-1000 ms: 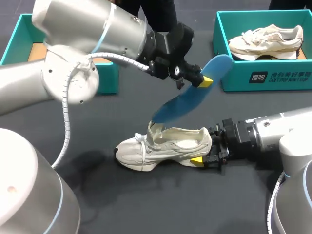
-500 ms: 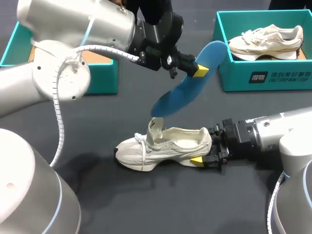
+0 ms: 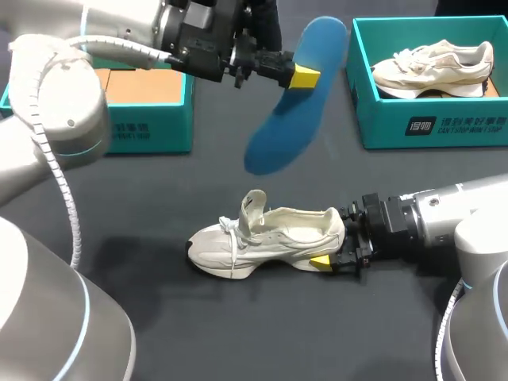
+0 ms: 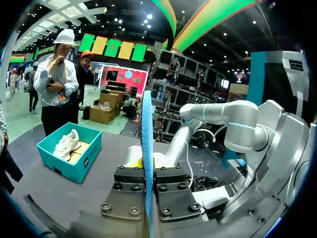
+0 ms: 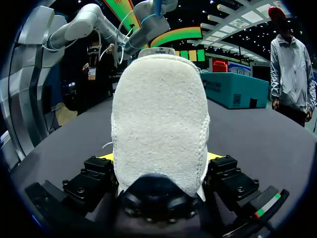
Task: Take the shoe out of the shoebox, open the shoe tongue, remove and reinsert the insole, then place the shoe into the shoebox
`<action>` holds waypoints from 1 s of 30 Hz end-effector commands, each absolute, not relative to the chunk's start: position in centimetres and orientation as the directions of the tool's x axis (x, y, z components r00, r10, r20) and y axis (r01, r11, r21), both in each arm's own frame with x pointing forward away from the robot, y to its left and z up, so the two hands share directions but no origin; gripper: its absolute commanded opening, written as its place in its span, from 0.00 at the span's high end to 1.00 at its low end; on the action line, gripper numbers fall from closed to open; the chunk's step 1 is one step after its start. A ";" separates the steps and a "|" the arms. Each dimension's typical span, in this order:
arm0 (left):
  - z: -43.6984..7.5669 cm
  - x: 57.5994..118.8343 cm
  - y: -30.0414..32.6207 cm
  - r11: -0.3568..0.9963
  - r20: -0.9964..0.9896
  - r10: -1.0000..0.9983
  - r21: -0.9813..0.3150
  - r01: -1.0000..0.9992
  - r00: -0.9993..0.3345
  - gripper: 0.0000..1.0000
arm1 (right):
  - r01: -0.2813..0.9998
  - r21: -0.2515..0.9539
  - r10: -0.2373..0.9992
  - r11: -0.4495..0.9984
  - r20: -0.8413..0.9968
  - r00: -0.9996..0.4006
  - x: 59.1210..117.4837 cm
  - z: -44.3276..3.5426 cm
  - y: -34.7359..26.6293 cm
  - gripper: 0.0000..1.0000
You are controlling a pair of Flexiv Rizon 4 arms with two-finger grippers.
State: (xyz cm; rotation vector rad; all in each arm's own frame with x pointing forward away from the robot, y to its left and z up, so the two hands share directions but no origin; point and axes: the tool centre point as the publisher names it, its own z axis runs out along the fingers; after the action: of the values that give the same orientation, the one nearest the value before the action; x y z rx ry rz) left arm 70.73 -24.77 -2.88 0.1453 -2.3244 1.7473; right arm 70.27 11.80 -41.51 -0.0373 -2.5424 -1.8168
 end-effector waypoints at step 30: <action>4.1 67.4 -20.4 0.167 0.321 0.012 -0.934 -0.315 -0.947 1.00 | 0.030 0.944 0.010 0.329 0.029 -1.000 70.1 -41.6 11.9 1.00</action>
State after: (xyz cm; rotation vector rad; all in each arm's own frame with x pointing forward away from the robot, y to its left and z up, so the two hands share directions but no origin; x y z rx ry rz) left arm 67.35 -20.35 4.09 0.2933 -2.1898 1.8559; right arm 70.25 11.81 -41.51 -0.0372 -2.5422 -1.8167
